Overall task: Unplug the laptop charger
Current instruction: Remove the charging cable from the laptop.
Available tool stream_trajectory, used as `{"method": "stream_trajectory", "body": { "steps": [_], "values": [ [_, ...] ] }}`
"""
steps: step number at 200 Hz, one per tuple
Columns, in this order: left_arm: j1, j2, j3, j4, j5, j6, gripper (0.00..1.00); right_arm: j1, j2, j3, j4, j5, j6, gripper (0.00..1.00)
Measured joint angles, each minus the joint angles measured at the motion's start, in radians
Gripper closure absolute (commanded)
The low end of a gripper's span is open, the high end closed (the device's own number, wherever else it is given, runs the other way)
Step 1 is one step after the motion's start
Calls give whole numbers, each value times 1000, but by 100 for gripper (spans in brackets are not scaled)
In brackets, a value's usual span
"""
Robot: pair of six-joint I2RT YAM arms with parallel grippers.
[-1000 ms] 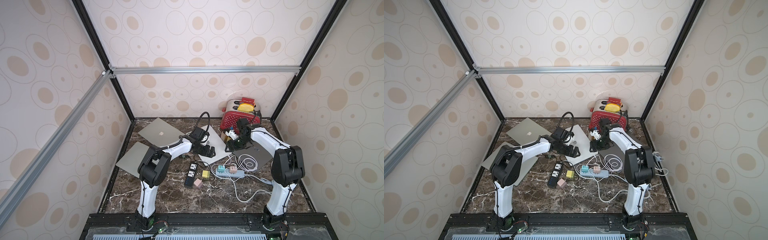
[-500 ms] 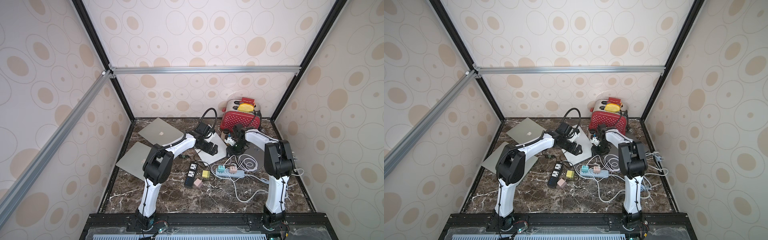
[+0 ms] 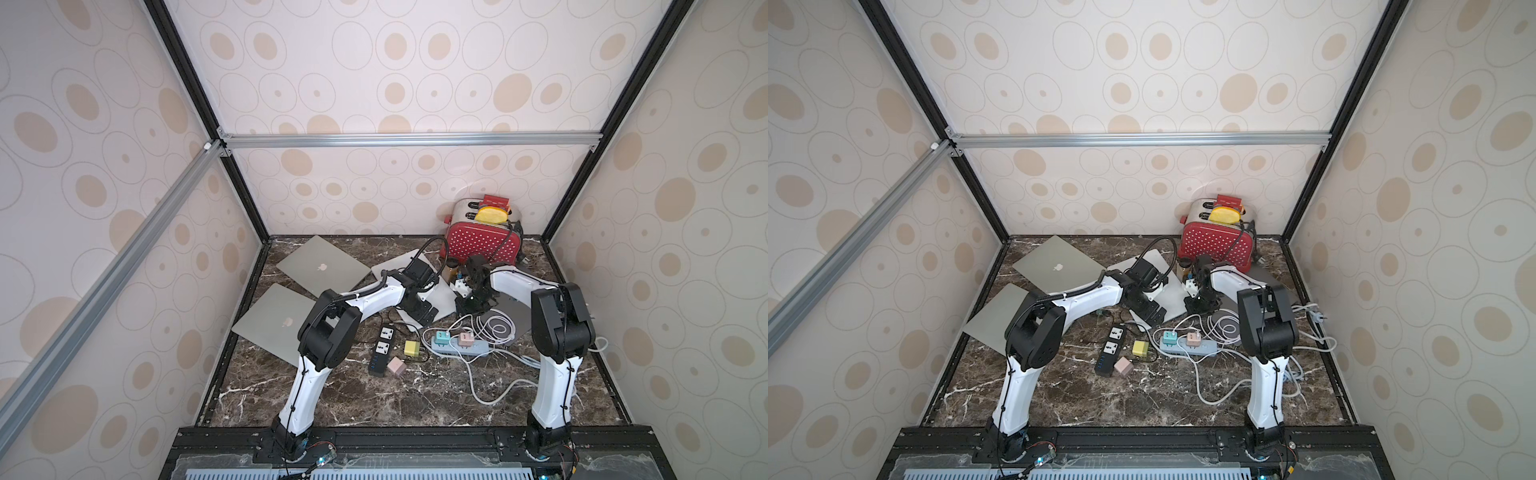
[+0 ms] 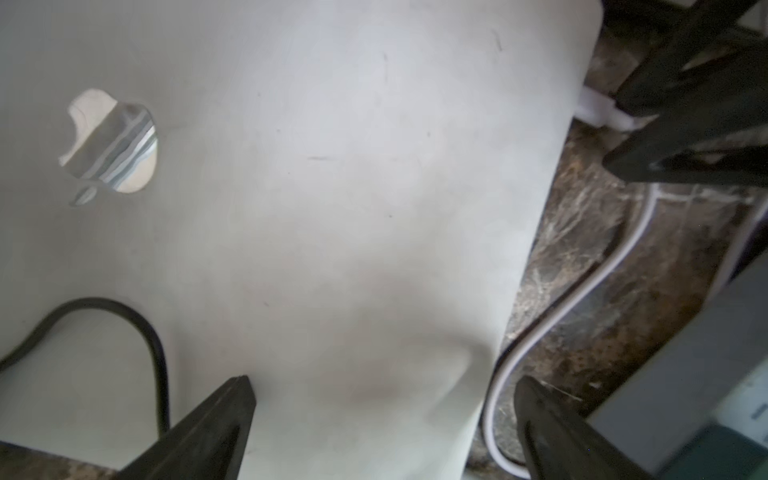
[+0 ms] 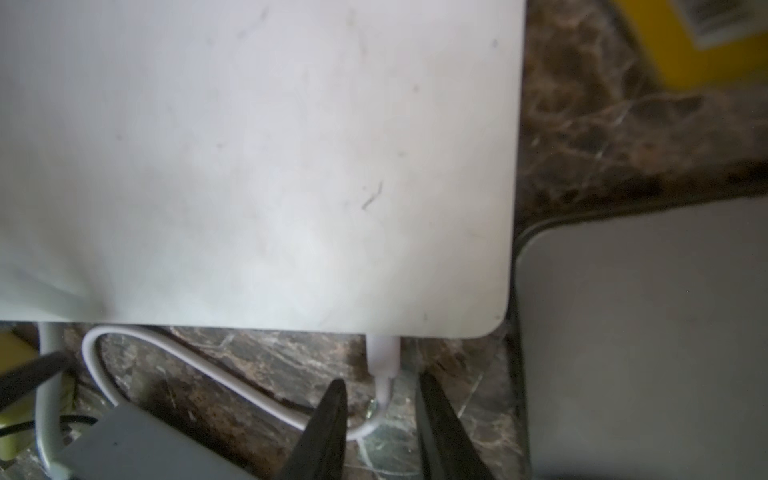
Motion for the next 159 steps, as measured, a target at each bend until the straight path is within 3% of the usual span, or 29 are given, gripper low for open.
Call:
{"method": "stream_trajectory", "body": {
  "steps": [159],
  "values": [
    [-57,23,10,-13,-181,28,1,6,-44,-82,119,14,39,99]
  ]
}}
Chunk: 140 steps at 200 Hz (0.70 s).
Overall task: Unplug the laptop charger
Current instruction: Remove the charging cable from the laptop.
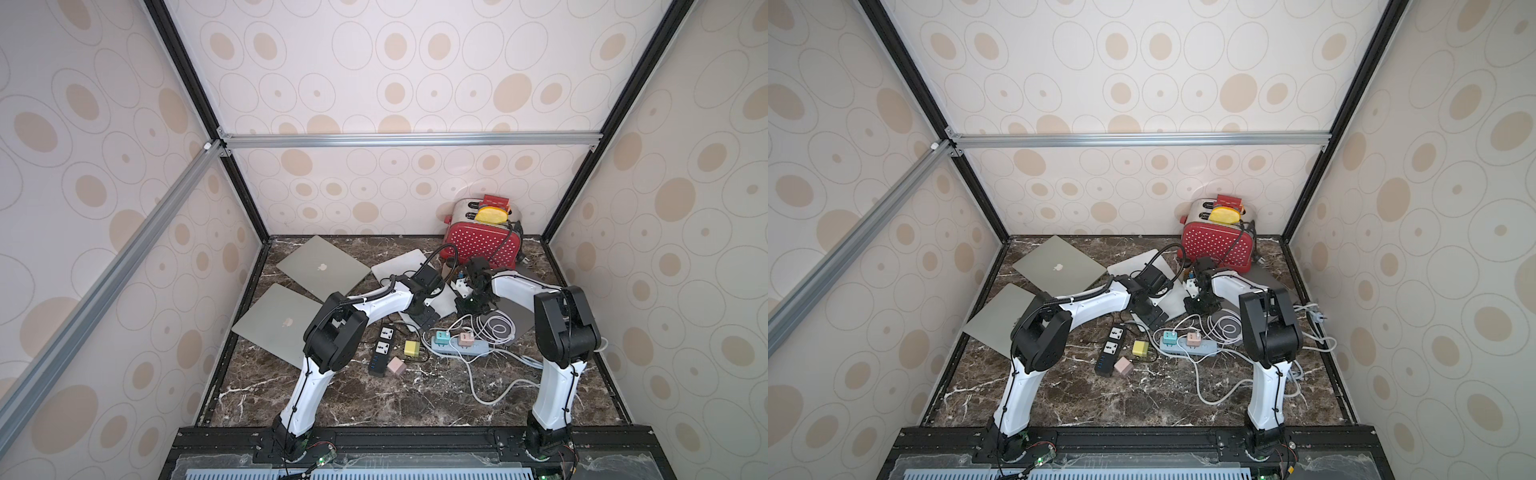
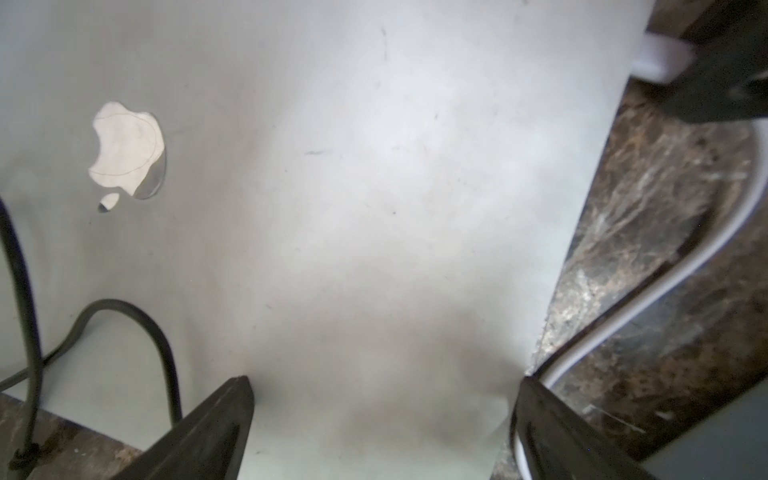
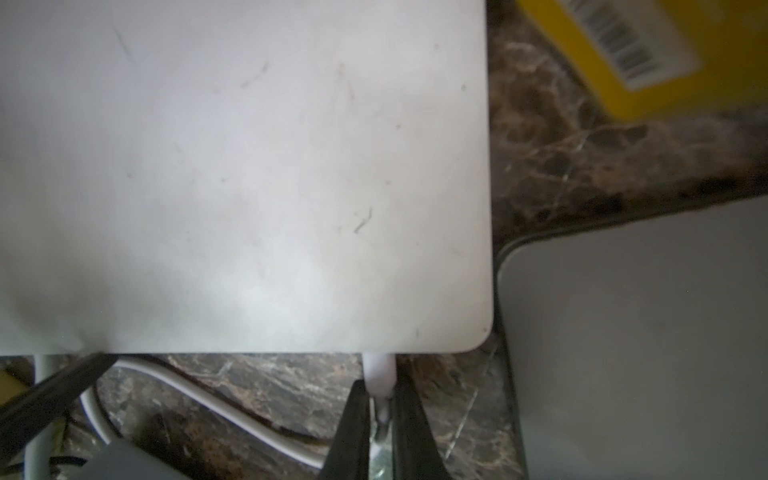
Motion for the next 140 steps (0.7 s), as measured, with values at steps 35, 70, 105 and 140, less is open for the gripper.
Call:
{"method": "stream_trajectory", "body": {
  "steps": [35,70,105,140],
  "values": [
    [-5,11,16,-12,-15,-19,1,2,-19,-29,29,6,0,100],
    [-6,19,30,-26,-18,-47,1,6,-43,-64,60,18,2,100],
    [-10,31,47,-39,-22,-89,2,13,-56,-78,58,35,0,100],
    [-12,31,48,-34,-16,-124,2,48,-72,-93,0,2,-9,100]
  ]
}}
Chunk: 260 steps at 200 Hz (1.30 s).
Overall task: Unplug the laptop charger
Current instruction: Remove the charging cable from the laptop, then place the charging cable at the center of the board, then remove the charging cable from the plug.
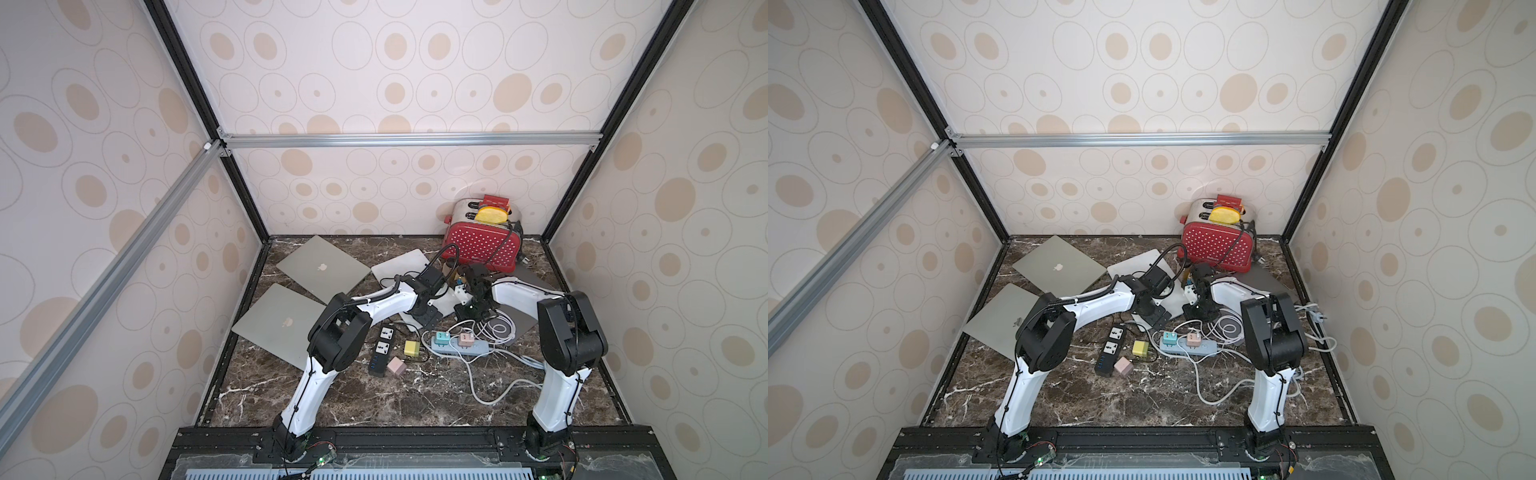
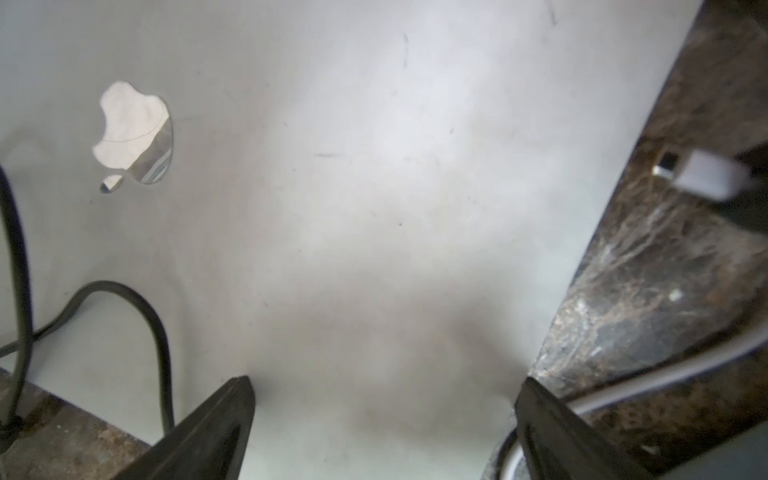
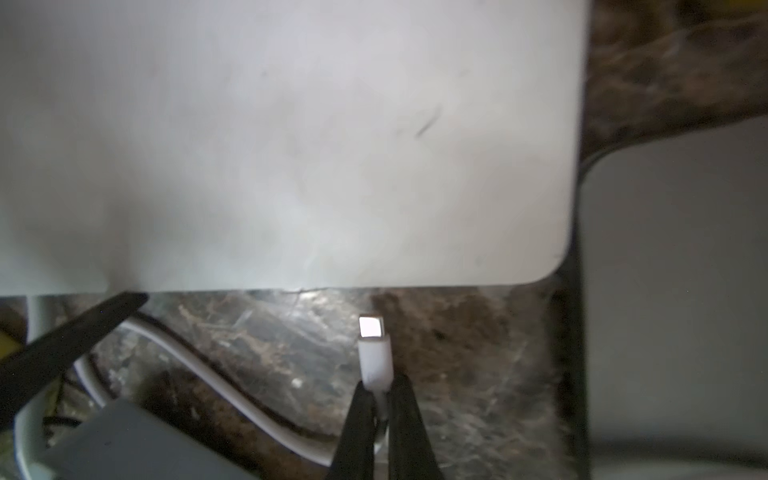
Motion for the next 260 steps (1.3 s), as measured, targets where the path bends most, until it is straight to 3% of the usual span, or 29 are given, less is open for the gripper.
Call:
{"method": "stream_trajectory", "body": {
  "steps": [54,88,121,203,260],
  "values": [
    [0,0,-1,5,2,-14,2,23,-31,-26,-52,-10,-2,100],
    [0,-4,-8,11,4,-16,2,16,-34,9,-87,25,-9,55],
    [11,-33,-48,54,39,-36,1,13,-35,84,-102,31,-10,43],
    [46,-214,-209,56,211,-71,1,11,-291,87,-122,-14,-9,29],
    [46,-393,-372,74,264,-123,1,15,-463,38,-200,-35,10,28]
  ]
}}
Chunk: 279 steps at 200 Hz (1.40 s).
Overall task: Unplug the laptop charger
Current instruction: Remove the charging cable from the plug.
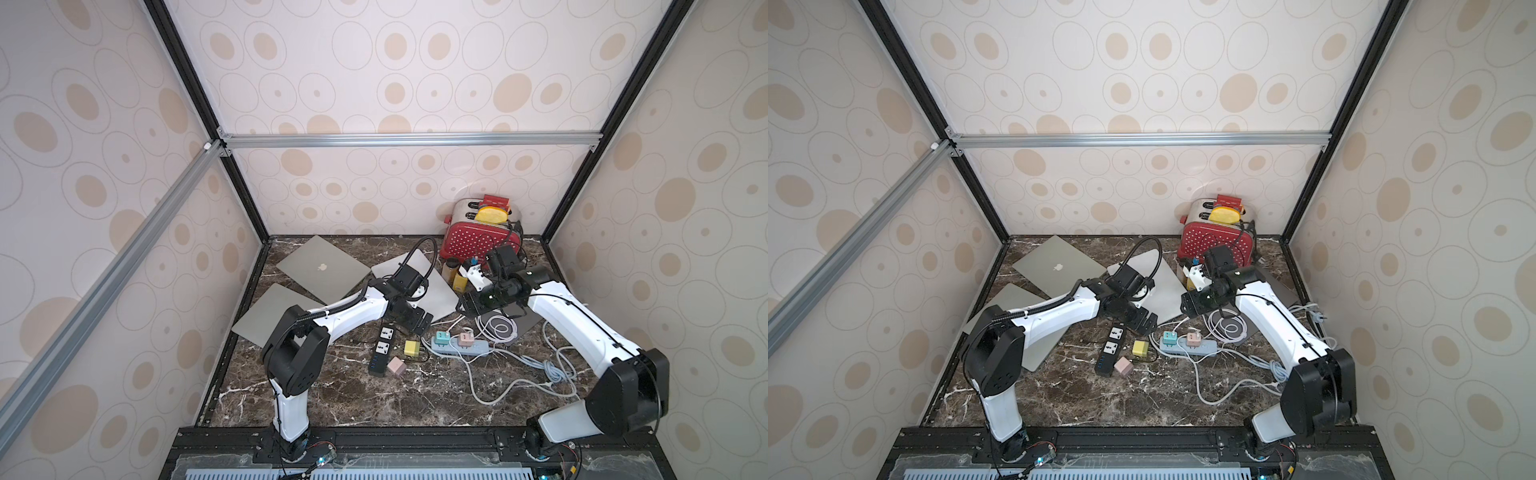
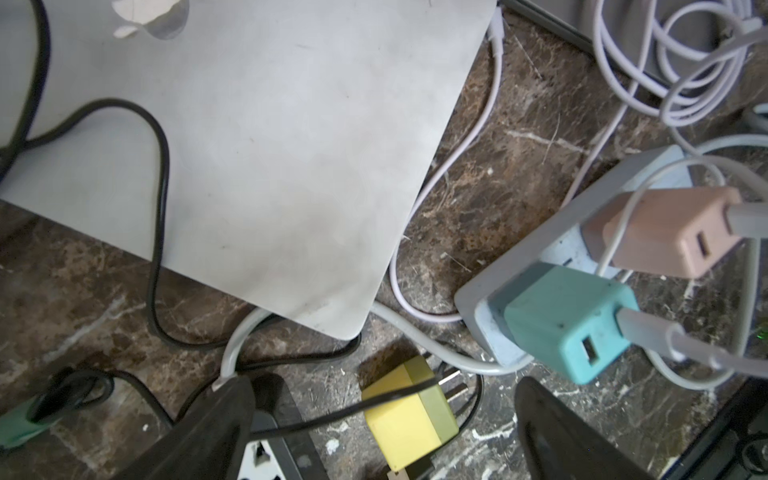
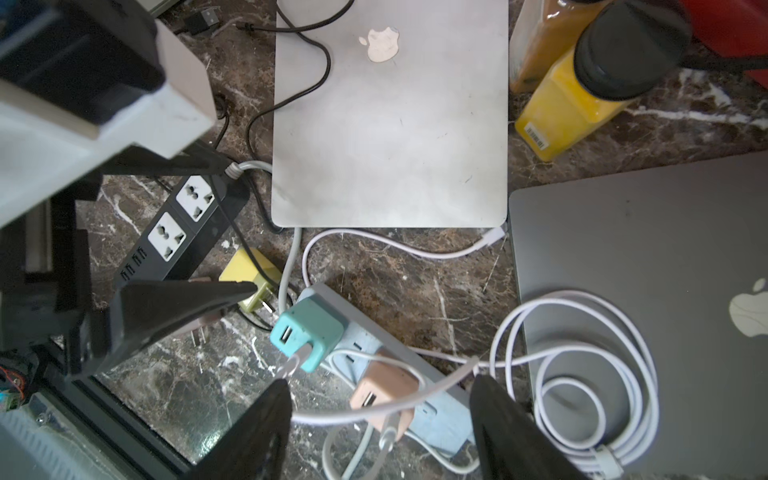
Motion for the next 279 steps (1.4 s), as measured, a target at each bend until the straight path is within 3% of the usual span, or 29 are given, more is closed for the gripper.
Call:
{"method": "stream_trajectory", "body": {
  "steps": [60,138,183,279],
  "values": [
    [0,-105,-158,90,104,-92,1,22,-119,-124,-5,-63,48,29],
    [0,-105,-183,176,115,-130,1,157,-42,-140,79,-84,126,36],
    [0,-106,-244,242,142,-160,1,204,0,-147,98,-50,160,23],
    [0,-119,-246,250,153,-165,1,256,11,-149,130,-6,193,18]
  ]
}}
